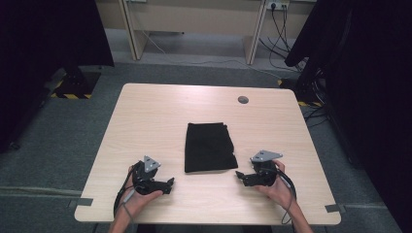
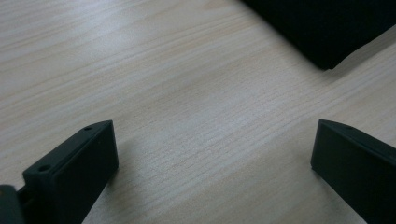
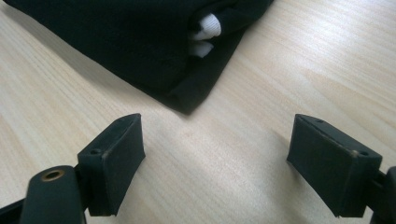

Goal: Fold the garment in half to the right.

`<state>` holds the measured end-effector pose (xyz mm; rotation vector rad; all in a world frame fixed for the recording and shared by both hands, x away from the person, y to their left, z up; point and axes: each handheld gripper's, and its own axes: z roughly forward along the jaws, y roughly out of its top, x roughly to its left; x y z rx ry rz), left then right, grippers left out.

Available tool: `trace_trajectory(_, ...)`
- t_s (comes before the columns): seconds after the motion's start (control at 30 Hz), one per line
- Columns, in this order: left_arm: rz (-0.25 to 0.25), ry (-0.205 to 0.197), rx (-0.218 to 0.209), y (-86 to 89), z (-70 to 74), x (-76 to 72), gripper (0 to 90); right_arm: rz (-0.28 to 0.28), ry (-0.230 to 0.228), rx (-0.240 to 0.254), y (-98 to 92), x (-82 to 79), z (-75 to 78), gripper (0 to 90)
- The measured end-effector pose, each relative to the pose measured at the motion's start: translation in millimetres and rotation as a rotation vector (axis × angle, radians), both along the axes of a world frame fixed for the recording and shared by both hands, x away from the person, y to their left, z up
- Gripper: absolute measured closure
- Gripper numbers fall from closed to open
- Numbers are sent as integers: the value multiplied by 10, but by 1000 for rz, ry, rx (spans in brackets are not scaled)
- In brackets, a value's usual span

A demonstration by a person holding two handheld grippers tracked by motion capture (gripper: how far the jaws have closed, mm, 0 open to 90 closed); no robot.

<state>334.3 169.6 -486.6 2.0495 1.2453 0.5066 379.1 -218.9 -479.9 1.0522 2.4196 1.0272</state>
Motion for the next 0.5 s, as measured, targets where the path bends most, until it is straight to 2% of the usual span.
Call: trace_trajectory(0.5,7,-1,-1,1,-1,-14,0,-23,4,-1,-138,-166,1,175)
